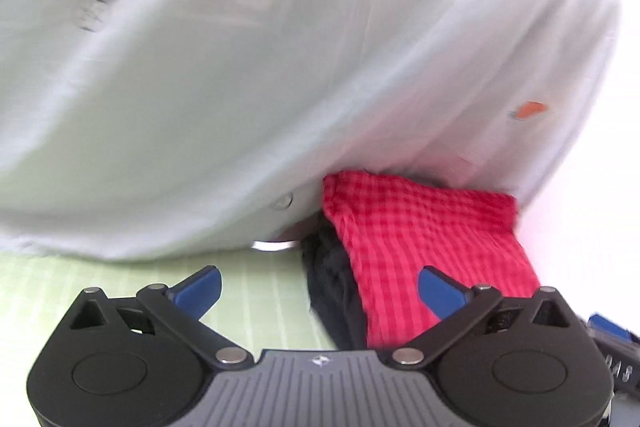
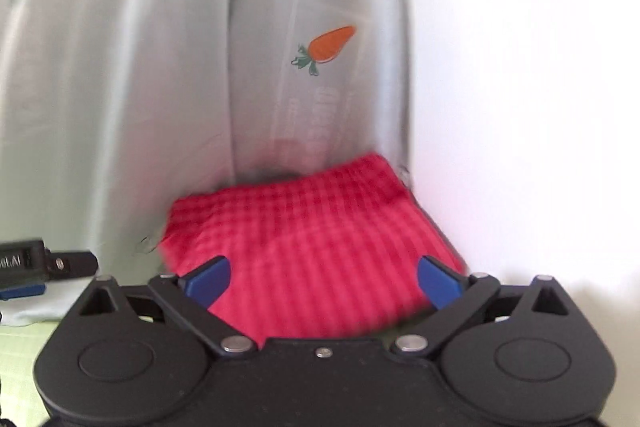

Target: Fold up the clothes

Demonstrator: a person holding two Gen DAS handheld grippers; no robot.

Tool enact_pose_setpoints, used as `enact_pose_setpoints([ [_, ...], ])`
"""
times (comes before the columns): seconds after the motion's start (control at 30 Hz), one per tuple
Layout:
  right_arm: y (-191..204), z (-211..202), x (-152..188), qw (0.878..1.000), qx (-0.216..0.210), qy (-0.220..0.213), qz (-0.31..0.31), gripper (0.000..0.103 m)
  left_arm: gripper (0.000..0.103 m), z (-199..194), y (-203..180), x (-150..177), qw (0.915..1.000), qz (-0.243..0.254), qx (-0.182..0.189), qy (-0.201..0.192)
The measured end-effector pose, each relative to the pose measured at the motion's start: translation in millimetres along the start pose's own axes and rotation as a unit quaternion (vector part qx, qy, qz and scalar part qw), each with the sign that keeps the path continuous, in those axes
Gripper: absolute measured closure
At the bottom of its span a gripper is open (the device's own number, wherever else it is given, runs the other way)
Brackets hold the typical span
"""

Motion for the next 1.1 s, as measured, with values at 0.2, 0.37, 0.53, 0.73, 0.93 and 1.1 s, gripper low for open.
enact_pose_setpoints([
  [0.2,25,-112,69,1.000,0.021,0.021,0.001,0.000,0.000,-106,4,50,0.9988,0.021,0.044,0.007],
  [0.37,40,-183,117,0.999,0.044,0.024,0.021,0.000,0.000,-150,-13,90,0.9956,0.060,0.072,0.003],
  [0.53,47,-227,150,0.998,0.060,0.029,0.009,0.000,0.000,-181,-17,125,0.9930,0.094,0.072,0.005],
  [0.73,51,-264,166,0.997,0.071,0.026,0.012,0.000,0.000,-204,-10,153,0.9918,0.101,0.075,0.021],
  [0.93,59,-284,181,0.997,0.071,0.033,0.005,0.000,0.000,-222,-2,173,0.9918,0.100,0.074,0.030],
  [1.1,60,-296,188,0.997,0.072,0.032,0.010,0.000,0.000,-234,0,181,0.9913,0.103,0.076,0.031],
])
Point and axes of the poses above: each gripper's, at about its wrist camera, not at the fingertips, and z roughly the way its jaws point, y to its left, x to its underside, the point moved 6 cm from there along z, roughly the way its jaws point, and after that the axes turned 7 degrees about y, right-handed, at the moved point
